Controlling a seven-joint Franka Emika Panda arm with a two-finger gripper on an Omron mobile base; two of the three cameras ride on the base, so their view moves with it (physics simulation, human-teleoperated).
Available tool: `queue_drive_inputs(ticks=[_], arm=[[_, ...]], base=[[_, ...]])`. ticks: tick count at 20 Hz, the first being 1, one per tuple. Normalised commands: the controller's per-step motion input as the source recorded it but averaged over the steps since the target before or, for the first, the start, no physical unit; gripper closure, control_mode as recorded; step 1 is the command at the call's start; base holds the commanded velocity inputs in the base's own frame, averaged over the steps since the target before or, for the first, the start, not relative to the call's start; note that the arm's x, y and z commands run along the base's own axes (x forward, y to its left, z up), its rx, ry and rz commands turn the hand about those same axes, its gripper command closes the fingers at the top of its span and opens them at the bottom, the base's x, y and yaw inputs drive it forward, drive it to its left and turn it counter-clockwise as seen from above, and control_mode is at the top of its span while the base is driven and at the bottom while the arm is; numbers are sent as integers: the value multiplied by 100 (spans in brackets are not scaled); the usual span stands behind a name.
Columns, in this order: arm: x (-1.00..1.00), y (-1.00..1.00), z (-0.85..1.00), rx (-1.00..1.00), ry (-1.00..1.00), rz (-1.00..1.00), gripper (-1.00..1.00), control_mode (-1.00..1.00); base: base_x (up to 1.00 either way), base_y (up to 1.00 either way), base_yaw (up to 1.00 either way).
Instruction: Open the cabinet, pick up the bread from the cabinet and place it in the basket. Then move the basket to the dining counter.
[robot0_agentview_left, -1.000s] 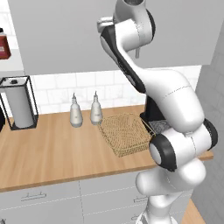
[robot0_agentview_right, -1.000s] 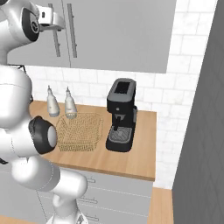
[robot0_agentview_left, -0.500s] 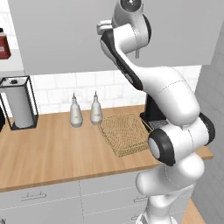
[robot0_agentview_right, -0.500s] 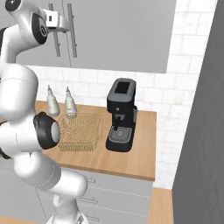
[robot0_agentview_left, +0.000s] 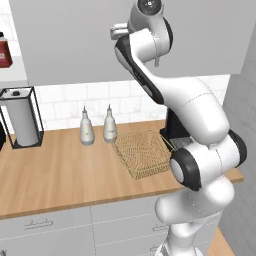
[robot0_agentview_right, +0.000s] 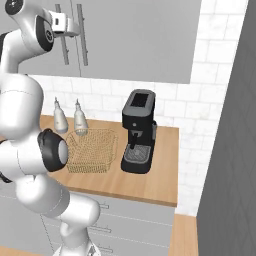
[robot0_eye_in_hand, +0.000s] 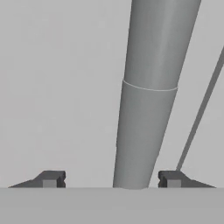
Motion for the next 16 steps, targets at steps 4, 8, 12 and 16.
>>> queue_drive_inputs(ticks=[4, 8, 12, 16], arm=[[3, 25, 0, 0, 0, 0, 100, -100], [-15, 30, 0, 0, 0, -7, 100, -100], [-62, 21, 0, 0, 0, -19, 100, -100], [-89, 34, 0, 0, 0, -24, 100, -100]], base=[[0, 0, 0], [0, 0, 0], [0, 0, 0], [0, 0, 0]])
